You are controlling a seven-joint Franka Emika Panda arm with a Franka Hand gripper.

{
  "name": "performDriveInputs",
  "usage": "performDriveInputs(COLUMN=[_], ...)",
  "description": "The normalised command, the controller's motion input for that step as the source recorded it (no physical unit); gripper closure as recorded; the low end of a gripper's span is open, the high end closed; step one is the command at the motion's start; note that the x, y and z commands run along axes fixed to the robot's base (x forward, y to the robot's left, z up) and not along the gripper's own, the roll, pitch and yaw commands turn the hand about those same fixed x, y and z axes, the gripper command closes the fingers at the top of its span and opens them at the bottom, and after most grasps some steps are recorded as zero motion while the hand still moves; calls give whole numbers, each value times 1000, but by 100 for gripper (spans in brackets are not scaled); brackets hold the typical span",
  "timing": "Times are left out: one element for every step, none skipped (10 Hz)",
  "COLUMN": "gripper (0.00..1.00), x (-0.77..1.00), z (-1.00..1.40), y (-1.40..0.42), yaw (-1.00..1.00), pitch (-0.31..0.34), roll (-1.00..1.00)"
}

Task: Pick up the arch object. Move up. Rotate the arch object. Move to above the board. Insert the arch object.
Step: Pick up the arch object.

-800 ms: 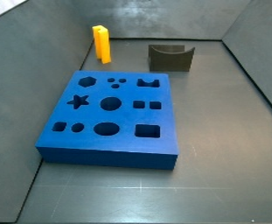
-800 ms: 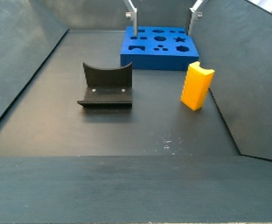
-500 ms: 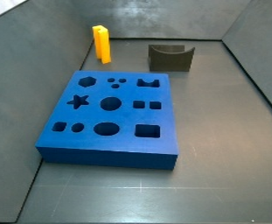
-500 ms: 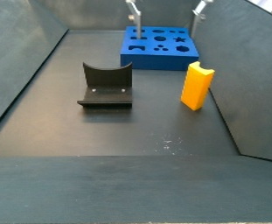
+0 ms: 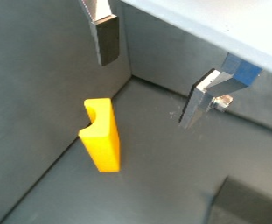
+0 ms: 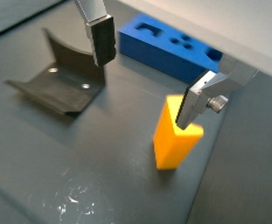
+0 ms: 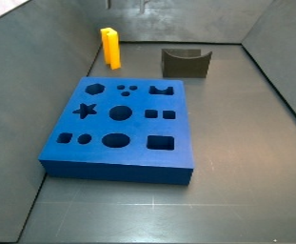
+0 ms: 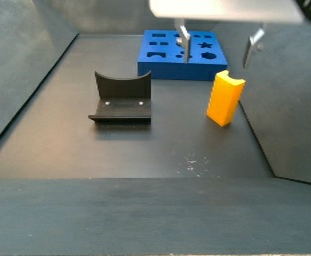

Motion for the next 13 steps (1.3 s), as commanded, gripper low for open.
performDriveInputs(gripper=[0,0,0,0,0,0,0,0,0,0,0,0,0], x=[-157,-160,-140,-111,-109,-111,-120,-123,-160,-114,-29,0,37], z=[-709,-714,-629,-400,-351,-351,-397,-380,-637,-851,-940,-849,-751], y=[0,0,-6,-83,-109,-117,-94,-120,-171,-83,-91,-63,0], yaw=[-906,-891,-874,-874,-831,-811,-840,-777,-677,-511,-334,-237,-191], pitch=[-117,-116,-147,-269,-276,-263,-244,-209,-91,-4,0,0,0], roll=[-137,-144,-170,-179,-203,-211,-197,-226,-201,-143,-96,-136,-181])
